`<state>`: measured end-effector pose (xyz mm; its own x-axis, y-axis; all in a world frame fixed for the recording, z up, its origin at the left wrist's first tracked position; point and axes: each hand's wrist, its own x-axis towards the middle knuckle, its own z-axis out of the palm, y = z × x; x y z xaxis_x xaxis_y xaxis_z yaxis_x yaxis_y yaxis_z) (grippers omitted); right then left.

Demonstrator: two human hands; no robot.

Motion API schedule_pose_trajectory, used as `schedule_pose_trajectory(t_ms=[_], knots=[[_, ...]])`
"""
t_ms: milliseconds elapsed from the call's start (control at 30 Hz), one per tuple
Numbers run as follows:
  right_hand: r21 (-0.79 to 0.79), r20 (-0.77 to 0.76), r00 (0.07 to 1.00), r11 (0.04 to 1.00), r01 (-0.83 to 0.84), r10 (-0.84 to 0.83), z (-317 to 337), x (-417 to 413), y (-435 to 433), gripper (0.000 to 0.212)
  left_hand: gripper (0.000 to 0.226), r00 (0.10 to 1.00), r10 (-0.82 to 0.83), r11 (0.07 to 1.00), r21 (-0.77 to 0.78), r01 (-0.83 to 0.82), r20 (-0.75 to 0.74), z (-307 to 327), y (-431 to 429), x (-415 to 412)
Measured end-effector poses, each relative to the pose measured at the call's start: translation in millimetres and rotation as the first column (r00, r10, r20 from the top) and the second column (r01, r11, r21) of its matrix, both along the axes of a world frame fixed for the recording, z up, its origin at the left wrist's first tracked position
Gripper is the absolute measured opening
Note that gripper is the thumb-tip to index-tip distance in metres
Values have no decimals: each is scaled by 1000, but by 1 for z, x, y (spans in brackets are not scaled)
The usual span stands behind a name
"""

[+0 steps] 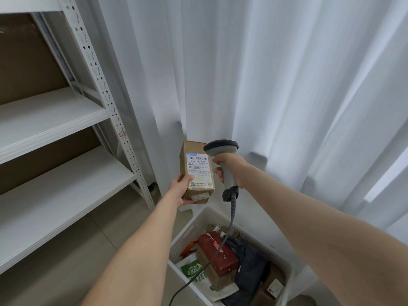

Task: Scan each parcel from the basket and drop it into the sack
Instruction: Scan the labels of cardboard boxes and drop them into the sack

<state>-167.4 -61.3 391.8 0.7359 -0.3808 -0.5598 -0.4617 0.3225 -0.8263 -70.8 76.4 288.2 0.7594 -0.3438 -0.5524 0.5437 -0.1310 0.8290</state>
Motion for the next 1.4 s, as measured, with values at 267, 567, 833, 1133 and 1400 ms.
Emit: schedule_pose_trajectory(t_ms=[267, 567, 833, 1133, 1400], knots=[[5, 65, 986, 988, 154, -154, -19, 8, 15, 16, 36, 1000, -8, 998, 59, 9, -13, 9, 18, 9], [-4, -11, 989, 989, 149, -149, -46, 12, 49, 25, 53, 998, 56, 997, 52, -56, -9, 26, 66, -20], [32, 17, 999, 998, -50, 49, -62, -24, 126, 32, 63, 973, 223, 959, 168, -229, 56, 40, 148, -95], [-56, 29, 970, 970, -238, 240, -70, -61, 221, 25, 66, 939, 338, 910, 232, -343, 64, 46, 244, -165], [-166, 18, 931, 919, -357, 365, -85, -68, 343, 27, 69, 912, 407, 883, 234, -407, 49, 35, 364, -191]])
